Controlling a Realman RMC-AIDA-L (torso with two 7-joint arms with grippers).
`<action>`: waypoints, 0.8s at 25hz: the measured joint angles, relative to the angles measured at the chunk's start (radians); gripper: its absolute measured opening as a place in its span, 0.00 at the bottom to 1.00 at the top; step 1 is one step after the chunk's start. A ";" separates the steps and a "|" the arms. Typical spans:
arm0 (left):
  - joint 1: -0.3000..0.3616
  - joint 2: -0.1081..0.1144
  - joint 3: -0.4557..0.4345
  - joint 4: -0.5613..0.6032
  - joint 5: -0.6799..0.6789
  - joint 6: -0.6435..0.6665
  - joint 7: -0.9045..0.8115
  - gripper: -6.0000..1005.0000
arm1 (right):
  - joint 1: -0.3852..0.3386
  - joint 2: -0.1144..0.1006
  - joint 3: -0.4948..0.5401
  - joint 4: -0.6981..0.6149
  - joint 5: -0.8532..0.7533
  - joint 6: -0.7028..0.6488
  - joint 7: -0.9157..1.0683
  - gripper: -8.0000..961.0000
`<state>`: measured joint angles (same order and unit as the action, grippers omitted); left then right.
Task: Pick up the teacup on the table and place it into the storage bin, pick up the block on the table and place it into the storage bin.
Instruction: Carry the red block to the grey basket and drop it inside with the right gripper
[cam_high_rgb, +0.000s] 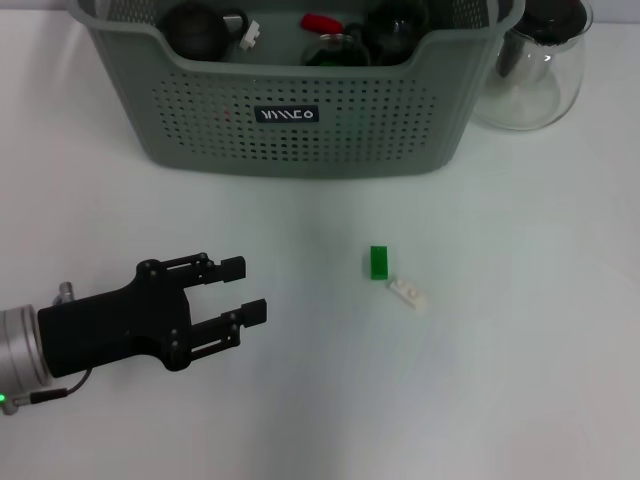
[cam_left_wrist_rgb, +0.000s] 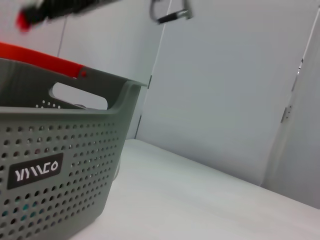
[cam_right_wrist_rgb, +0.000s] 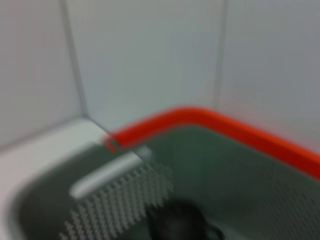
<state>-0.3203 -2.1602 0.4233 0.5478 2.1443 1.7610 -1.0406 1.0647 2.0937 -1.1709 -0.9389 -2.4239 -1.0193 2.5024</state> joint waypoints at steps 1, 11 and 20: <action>0.000 0.000 0.000 0.000 0.000 0.000 0.000 0.57 | 0.045 0.000 0.000 0.063 -0.064 0.022 0.038 0.22; -0.007 0.001 0.000 -0.008 -0.001 0.000 -0.001 0.57 | 0.219 0.008 -0.031 0.335 -0.207 0.150 0.103 0.24; -0.005 -0.001 0.000 -0.008 -0.001 -0.002 -0.001 0.57 | 0.211 0.008 -0.063 0.354 -0.155 0.147 0.064 0.25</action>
<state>-0.3256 -2.1614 0.4233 0.5400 2.1428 1.7595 -1.0416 1.2761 2.1021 -1.2343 -0.5847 -2.5785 -0.8726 2.5663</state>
